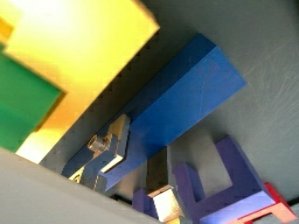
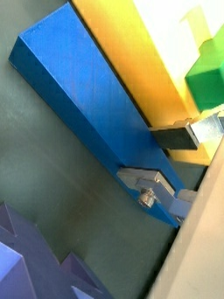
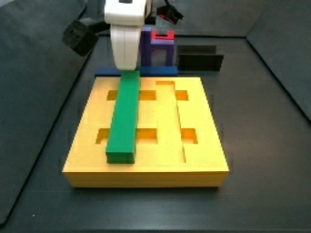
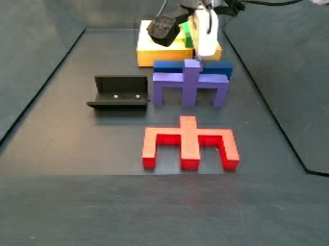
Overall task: Pick up the blue object. Move up. Move to above the board. Insert the blue object.
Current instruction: Pick up the blue object, then move up.
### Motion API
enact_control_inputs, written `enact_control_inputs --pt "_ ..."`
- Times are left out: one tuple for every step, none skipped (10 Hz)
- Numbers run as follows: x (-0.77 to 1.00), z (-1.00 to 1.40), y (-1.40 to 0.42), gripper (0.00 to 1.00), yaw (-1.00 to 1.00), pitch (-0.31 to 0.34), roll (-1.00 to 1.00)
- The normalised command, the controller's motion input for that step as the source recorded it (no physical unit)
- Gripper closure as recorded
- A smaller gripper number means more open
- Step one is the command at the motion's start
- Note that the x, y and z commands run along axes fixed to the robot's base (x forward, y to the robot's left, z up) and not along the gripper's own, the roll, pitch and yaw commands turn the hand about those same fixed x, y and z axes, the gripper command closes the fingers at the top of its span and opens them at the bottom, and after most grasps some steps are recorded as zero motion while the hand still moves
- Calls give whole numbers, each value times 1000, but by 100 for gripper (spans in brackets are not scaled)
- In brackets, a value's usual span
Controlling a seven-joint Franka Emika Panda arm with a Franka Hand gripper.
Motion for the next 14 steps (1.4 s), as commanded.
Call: enact_control_inputs --pt "0 0 0 100 0 0 0" --pt "0 0 0 100 0 0 0" --pt "0 0 0 100 0 0 0" --pt "0 0 0 100 0 0 0" --pt "0 0 0 100 0 0 0" --pt "0 0 0 100 0 0 0" --pt "0 0 0 100 0 0 0" --pt "0 0 0 100 0 0 0" --pt "0 0 0 100 0 0 0" --pt "0 0 0 100 0 0 0" --pt "0 0 0 100 0 0 0" --pt "0 0 0 100 0 0 0" --pt "0 833 0 100 0 0 0" --pt "-18 860 -105 100 -32 -3 -12"
